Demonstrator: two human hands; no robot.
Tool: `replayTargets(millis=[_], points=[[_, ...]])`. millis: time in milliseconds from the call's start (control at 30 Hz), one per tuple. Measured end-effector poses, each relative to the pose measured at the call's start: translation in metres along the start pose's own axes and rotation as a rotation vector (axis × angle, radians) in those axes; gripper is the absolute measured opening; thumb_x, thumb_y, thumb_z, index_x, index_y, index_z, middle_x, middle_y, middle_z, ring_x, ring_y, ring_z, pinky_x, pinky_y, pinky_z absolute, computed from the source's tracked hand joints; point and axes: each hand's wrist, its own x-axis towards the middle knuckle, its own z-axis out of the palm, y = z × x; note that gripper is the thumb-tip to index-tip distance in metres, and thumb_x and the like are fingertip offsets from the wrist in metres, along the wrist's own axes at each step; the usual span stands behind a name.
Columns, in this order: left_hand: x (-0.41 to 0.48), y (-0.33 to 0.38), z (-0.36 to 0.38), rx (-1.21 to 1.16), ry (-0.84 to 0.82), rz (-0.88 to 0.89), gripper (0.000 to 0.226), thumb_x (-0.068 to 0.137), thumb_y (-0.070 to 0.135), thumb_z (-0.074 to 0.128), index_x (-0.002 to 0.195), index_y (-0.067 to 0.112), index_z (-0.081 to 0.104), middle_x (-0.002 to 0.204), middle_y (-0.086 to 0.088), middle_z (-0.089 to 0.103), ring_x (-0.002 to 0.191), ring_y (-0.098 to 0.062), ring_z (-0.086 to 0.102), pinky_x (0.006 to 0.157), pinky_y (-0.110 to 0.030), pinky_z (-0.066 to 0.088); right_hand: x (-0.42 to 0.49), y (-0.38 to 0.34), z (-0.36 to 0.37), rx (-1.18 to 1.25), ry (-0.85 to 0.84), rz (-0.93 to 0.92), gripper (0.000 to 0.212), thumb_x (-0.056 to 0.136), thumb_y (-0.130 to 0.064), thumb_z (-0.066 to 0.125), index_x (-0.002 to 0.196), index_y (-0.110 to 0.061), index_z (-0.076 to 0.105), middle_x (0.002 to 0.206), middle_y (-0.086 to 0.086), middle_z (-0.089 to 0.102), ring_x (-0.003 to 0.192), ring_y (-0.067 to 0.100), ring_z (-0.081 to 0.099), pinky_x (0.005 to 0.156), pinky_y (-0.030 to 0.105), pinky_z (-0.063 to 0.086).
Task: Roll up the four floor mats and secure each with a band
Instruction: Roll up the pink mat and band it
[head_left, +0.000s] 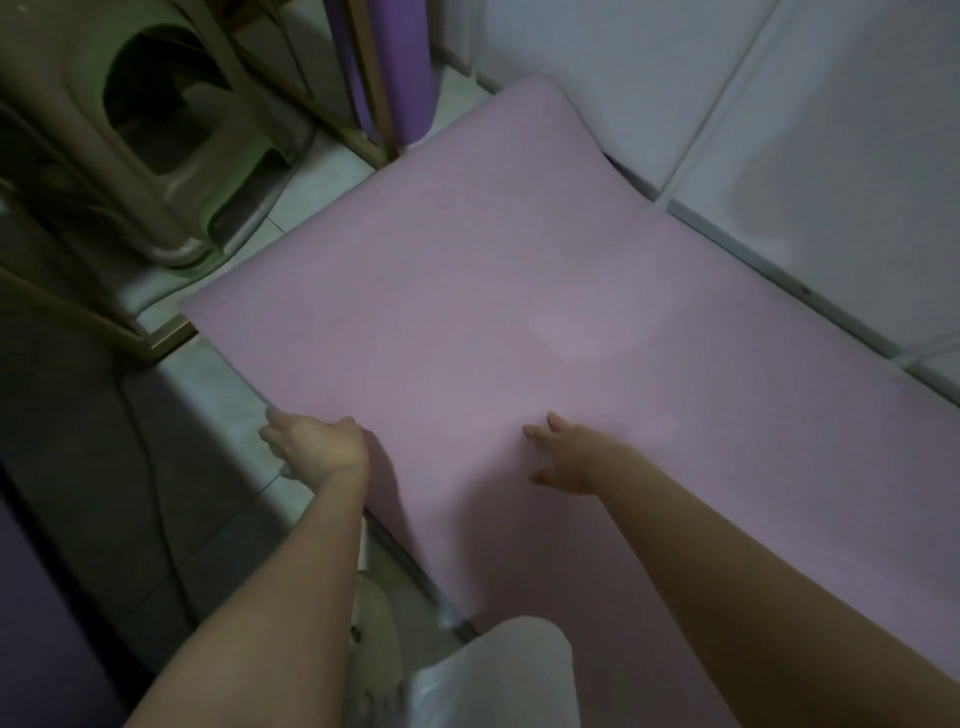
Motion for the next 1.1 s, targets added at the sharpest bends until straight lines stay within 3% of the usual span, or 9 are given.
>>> replayTargets(millis=[100, 233, 400, 567, 667, 733, 833, 933, 1100], points=[[-0.024, 0.024, -0.014, -0.169, 0.072, 0.118, 0.061, 0.084, 0.003, 0.061, 0.137, -0.005, 0.031, 0.139, -0.022, 0.035, 0.127, -0.040, 0.039, 0.105, -0.046, 0.029, -0.023, -0.005, 0.004, 0.117, -0.023, -0.069, 0.074, 0.097, -0.036, 0.049, 0.153, -0.022, 0.003, 0.160, 0.006, -0.001, 0.145, 0.026, 0.015, 0.117, 0.038, 0.017], [-0.069, 0.057, -0.037, -0.158, 0.082, 0.352, 0.043, 0.086, -0.006, 0.052, 0.127, -0.007, 0.039, 0.132, -0.026, 0.040, 0.117, -0.043, 0.044, 0.096, -0.042, 0.032, -0.069, -0.010, -0.014, 0.325, 0.134, -0.111, 0.073, 0.098, -0.033, 0.047, 0.152, -0.016, 0.001, 0.159, 0.006, 0.006, 0.143, 0.025, 0.023, 0.115, 0.037, 0.022], [-0.137, 0.096, -0.058, -0.063, -0.102, 0.735, 0.034, 0.079, -0.014, 0.046, 0.109, 0.001, 0.047, 0.109, -0.019, 0.053, 0.099, -0.037, 0.049, 0.080, -0.046, 0.040, -0.148, -0.011, -0.079, 0.381, 0.515, -0.190, 0.069, 0.098, -0.030, 0.047, 0.151, -0.009, 0.006, 0.154, 0.015, 0.017, 0.134, 0.031, 0.037, 0.110, 0.036, 0.029], [-0.202, 0.117, -0.080, 0.137, -0.272, 1.206, 0.037, 0.075, -0.011, 0.051, 0.109, 0.003, 0.054, 0.106, -0.018, 0.054, 0.096, -0.037, 0.049, 0.075, -0.044, 0.038, -0.221, -0.001, -0.137, 0.547, 0.931, -0.153, 0.084, 0.091, -0.047, 0.053, 0.150, -0.006, 0.010, 0.155, 0.013, 0.023, 0.133, 0.029, 0.040, 0.106, 0.034, 0.033], [-0.229, 0.124, -0.091, 0.214, -0.382, 1.432, 0.035, 0.078, -0.007, 0.052, 0.110, 0.006, 0.055, 0.107, -0.014, 0.054, 0.095, -0.036, 0.050, 0.070, -0.043, 0.039, -0.254, 0.016, -0.158, 0.680, 1.134, -0.055, 0.068, 0.093, -0.043, 0.052, 0.142, -0.002, 0.027, 0.138, 0.019, 0.047, 0.119, 0.035, 0.051, 0.093, 0.038, 0.043], [-0.239, 0.128, -0.099, 0.247, -0.425, 1.473, 0.033, 0.081, -0.006, 0.050, 0.111, 0.007, 0.053, 0.108, -0.011, 0.053, 0.097, -0.033, 0.050, 0.068, -0.040, 0.038, -0.273, 0.032, -0.162, 0.735, 1.220, 0.012, 0.046, 0.097, -0.037, 0.048, 0.131, -0.006, 0.042, 0.115, 0.021, 0.061, 0.100, 0.038, 0.061, 0.082, 0.043, 0.051], [-0.249, 0.135, -0.111, 0.303, -0.523, 1.447, 0.026, 0.087, 0.003, 0.049, 0.112, 0.007, 0.047, 0.110, -0.009, 0.048, 0.096, -0.033, 0.050, 0.067, -0.037, 0.036, -0.298, 0.049, -0.160, 0.703, 1.236, 0.061, 0.017, 0.098, -0.018, 0.042, 0.093, -0.007, 0.054, 0.085, 0.024, 0.066, 0.067, 0.035, 0.067, 0.057, 0.038, 0.056], [-0.269, 0.140, -0.128, 0.452, -0.541, 1.509, 0.031, 0.095, 0.032, 0.051, 0.113, 0.008, 0.042, 0.112, -0.008, 0.045, 0.094, -0.035, 0.052, 0.072, -0.038, 0.037, -0.322, 0.057, -0.148, 0.620, 1.164, 0.109, 0.014, 0.096, -0.009, 0.040, 0.088, -0.005, 0.052, 0.077, 0.024, 0.067, 0.059, 0.030, 0.068, 0.055, 0.031, 0.054], [-0.317, 0.163, -0.162, -0.114, -0.248, 1.678, 0.010, 0.085, 0.017, 0.050, 0.088, 0.008, 0.046, 0.085, -0.011, 0.046, 0.073, -0.029, 0.048, 0.066, -0.028, 0.027, -0.341, 0.046, -0.115, 0.495, 1.060, 0.106, 0.005, 0.088, -0.011, 0.044, 0.092, -0.009, 0.047, 0.081, 0.023, 0.066, 0.074, 0.038, 0.066, 0.069, 0.047, 0.054]])
